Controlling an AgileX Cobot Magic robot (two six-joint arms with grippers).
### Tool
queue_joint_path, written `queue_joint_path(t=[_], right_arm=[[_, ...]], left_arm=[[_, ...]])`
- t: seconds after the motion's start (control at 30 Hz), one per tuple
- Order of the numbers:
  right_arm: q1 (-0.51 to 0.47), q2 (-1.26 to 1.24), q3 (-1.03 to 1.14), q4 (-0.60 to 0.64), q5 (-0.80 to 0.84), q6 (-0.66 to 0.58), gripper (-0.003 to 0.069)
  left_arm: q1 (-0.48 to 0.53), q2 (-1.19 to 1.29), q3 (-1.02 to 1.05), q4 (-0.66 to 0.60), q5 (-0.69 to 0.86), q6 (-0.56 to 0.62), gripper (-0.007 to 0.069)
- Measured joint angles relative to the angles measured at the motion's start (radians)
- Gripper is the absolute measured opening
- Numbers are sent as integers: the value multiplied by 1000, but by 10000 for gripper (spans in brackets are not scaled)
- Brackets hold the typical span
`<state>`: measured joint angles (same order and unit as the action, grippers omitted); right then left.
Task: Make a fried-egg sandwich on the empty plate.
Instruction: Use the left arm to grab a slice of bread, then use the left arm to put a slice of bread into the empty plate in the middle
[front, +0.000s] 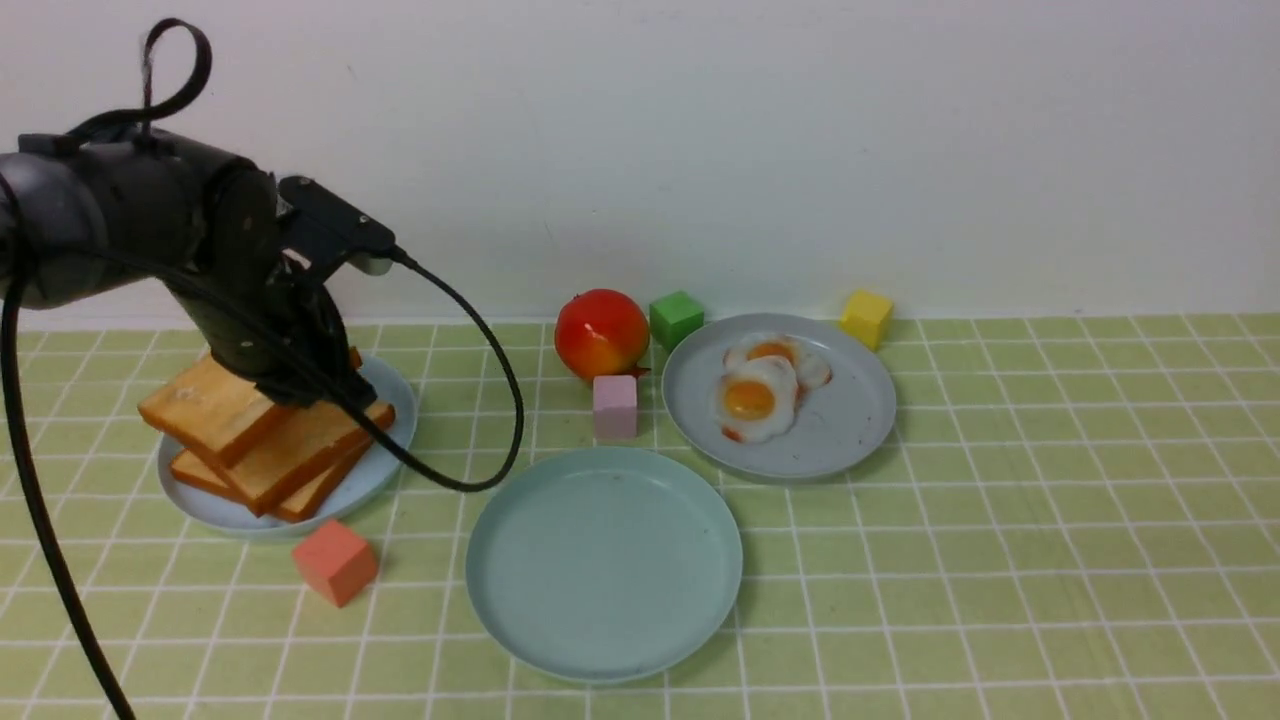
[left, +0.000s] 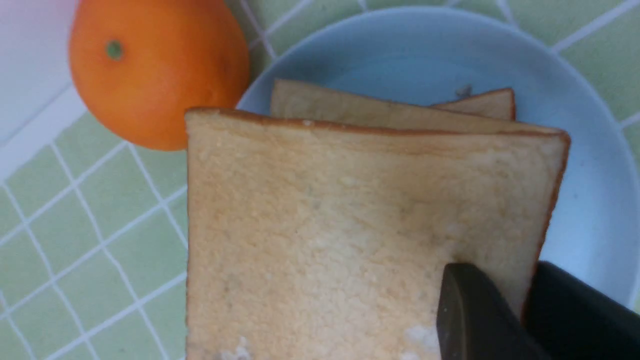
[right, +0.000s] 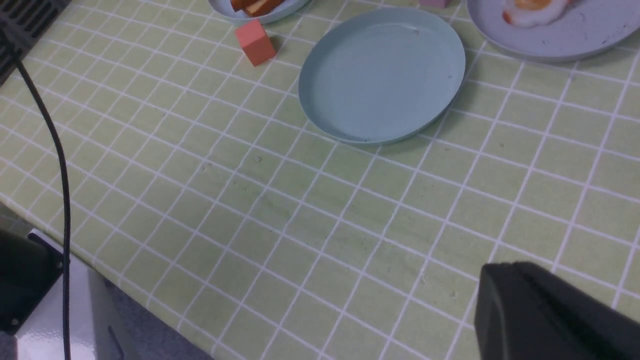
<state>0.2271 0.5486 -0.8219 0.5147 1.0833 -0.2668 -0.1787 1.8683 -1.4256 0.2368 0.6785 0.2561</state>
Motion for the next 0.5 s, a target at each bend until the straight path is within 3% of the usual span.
queue_joint_path(t=[0.13,0.33,0.4,0.5], right_arm=[[0,0,0,1,2,-19,18],[0,0,0,1,2,-24,21],[0,0,0,2,9,-24,23],[0,0,0,2,26,-24,25]], left_arm=[[-72,-72,0,-31,27,-1,118],[-314,-110,0,-133,121,-2,118],[-436,-82,0,-143,143,-2,112],[-503,-52,0,-120,141,-2,111]])
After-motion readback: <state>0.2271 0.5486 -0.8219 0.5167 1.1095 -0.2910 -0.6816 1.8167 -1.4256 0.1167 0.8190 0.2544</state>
